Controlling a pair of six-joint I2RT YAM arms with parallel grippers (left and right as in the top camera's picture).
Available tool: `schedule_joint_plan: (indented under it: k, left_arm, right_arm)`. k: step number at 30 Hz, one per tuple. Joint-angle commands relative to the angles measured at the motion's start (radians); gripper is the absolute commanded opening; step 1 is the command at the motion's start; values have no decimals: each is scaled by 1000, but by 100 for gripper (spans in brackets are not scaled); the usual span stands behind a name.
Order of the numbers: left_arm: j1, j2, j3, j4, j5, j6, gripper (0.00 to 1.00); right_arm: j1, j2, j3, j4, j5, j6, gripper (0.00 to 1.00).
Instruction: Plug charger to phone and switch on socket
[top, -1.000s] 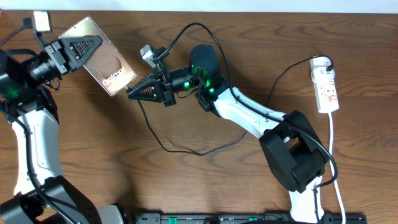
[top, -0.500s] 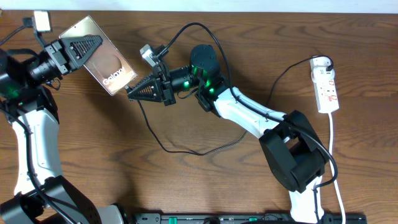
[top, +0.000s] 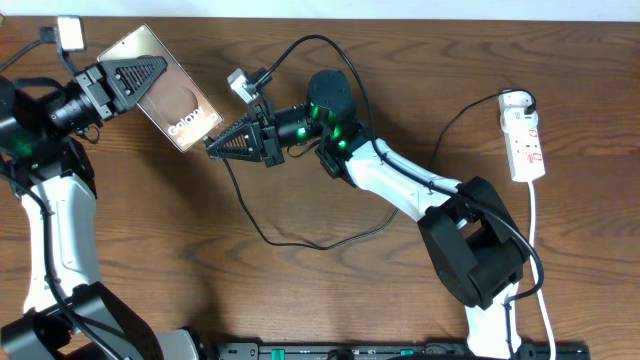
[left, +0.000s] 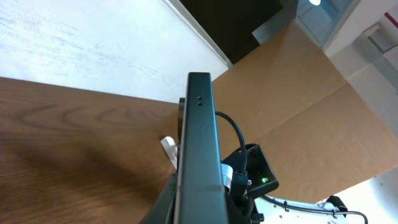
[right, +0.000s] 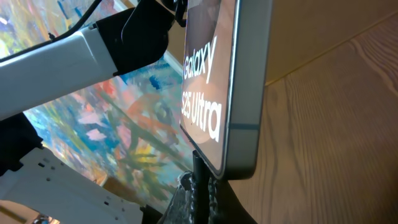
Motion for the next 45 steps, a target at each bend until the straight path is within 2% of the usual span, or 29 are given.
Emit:
schedule_joint_plan:
  k: [1, 14, 45]
  left_arm:
    - [-10, -13, 2, 5, 37, 10, 7]
    - [-10, -13, -10, -3, 37, 10, 7]
    - [-75, -13, -11, -2, 37, 58, 7]
  right_arm:
    - [-15, -38, 21, 9, 80, 14, 1]
    - [-15, -38, 22, 58, 105, 6, 1]
    - [-17, -38, 21, 12, 165, 36, 1]
